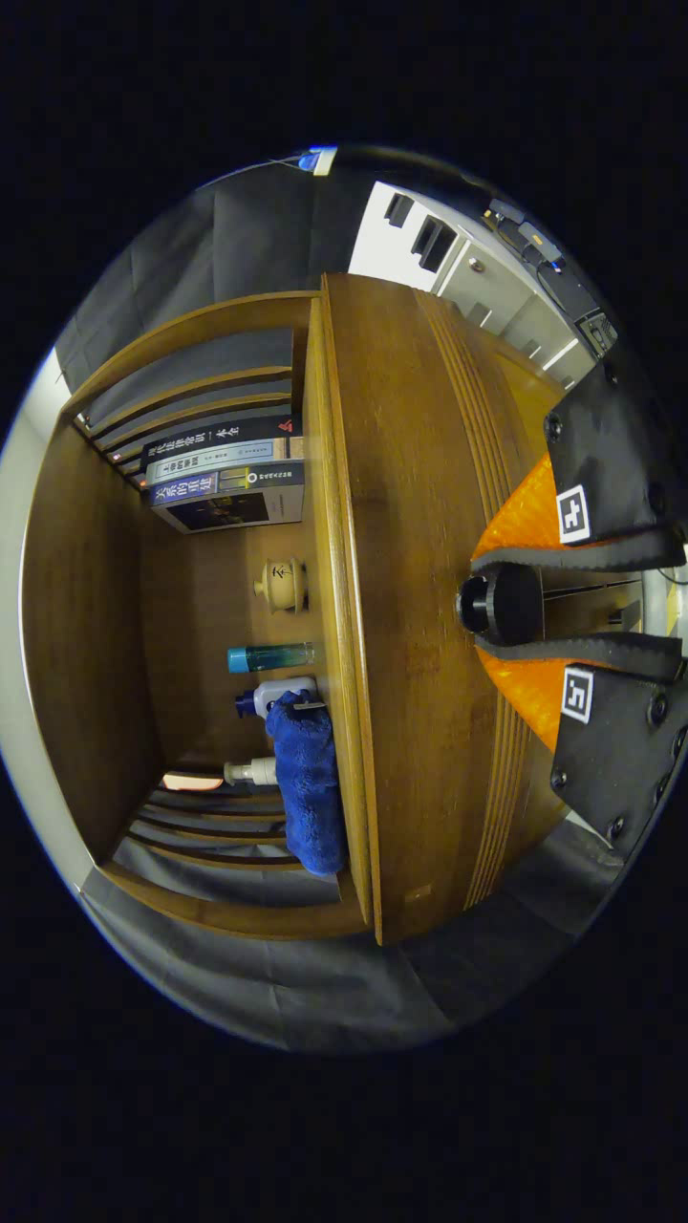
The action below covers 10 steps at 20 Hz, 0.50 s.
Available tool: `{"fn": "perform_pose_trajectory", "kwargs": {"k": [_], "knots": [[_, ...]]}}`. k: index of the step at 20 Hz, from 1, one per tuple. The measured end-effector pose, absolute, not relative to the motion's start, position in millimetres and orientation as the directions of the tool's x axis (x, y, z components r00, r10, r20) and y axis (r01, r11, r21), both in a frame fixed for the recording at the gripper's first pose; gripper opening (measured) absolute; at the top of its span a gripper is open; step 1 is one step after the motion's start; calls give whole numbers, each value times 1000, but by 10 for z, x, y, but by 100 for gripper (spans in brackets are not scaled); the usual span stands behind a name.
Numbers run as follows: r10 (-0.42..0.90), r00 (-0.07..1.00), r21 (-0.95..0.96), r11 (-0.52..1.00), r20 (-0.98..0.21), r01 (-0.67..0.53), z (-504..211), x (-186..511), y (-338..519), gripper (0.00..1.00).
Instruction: Pull open the drawer, take out the items inside it, and place them on the countertop above the cabinet.
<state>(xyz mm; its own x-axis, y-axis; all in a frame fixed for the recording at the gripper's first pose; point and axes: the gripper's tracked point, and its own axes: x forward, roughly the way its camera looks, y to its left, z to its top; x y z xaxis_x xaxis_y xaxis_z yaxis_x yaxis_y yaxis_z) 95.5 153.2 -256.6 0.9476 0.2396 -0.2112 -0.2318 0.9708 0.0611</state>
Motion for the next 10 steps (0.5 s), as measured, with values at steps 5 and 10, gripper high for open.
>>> {"fn": "perform_pose_trajectory", "kwargs": {"k": [5,10], "knots": [[238,949,65,971,-205,-229,-2553,770,1498,34],[244,947,59,970,-208,-237,-2562,548,1439,34]]}}
